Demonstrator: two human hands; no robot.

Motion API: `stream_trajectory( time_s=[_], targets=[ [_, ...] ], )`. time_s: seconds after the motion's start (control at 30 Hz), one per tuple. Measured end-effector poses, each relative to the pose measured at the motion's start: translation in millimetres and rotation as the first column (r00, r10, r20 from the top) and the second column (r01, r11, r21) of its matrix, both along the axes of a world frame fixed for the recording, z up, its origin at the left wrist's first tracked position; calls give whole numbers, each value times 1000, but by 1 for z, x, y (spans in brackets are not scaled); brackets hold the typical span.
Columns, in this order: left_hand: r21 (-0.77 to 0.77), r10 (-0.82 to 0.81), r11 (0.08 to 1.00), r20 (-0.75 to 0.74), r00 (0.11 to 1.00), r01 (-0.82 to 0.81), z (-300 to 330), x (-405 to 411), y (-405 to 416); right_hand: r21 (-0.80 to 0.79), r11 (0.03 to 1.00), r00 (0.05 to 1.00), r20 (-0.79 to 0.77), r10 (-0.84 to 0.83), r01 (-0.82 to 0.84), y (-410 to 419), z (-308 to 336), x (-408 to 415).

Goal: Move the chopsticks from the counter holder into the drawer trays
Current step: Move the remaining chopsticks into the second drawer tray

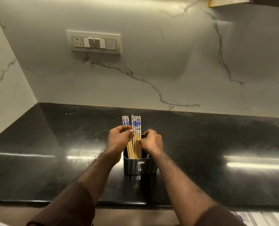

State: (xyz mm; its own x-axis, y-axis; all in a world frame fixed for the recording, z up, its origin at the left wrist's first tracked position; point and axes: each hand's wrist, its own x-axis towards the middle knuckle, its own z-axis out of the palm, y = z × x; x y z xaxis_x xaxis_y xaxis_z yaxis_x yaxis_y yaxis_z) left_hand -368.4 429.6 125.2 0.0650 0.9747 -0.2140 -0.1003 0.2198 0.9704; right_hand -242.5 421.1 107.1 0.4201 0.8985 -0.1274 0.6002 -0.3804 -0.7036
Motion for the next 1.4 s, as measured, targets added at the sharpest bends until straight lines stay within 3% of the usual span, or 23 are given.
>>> stream_trajectory(
  time_s=[0.13,0.33,0.7,0.9,1.03,1.17,1.4],
  targets=[
    [-7,-2,1000,8,1000,2,-12,2,17,-98,995,999,37,-17,21,13,-17,-5],
    [-17,25,1000,91,996,-24,-20,1,27,-78,997,998,-63,9,-14,20,-25,-2],
    [-11,2,1000,135,991,-1,-19,2,30,28,1000,994,-110,-8,11,17,-25,5],
    [75,3,997,100,995,-11,-15,5,25,178,984,987,-158,9,20,8,3,18],
    [136,-187,973,-1,982,186,-7,7,23,310,951,969,-236,73,4,-2,40,30],
    [137,-442,888,-3,897,438,12,14,14,410,912,937,-313,154,-13,-17,72,45],
    [155,-619,779,27,785,608,43,49,-27,471,881,906,-391,161,47,-66,101,82]
  ],
)
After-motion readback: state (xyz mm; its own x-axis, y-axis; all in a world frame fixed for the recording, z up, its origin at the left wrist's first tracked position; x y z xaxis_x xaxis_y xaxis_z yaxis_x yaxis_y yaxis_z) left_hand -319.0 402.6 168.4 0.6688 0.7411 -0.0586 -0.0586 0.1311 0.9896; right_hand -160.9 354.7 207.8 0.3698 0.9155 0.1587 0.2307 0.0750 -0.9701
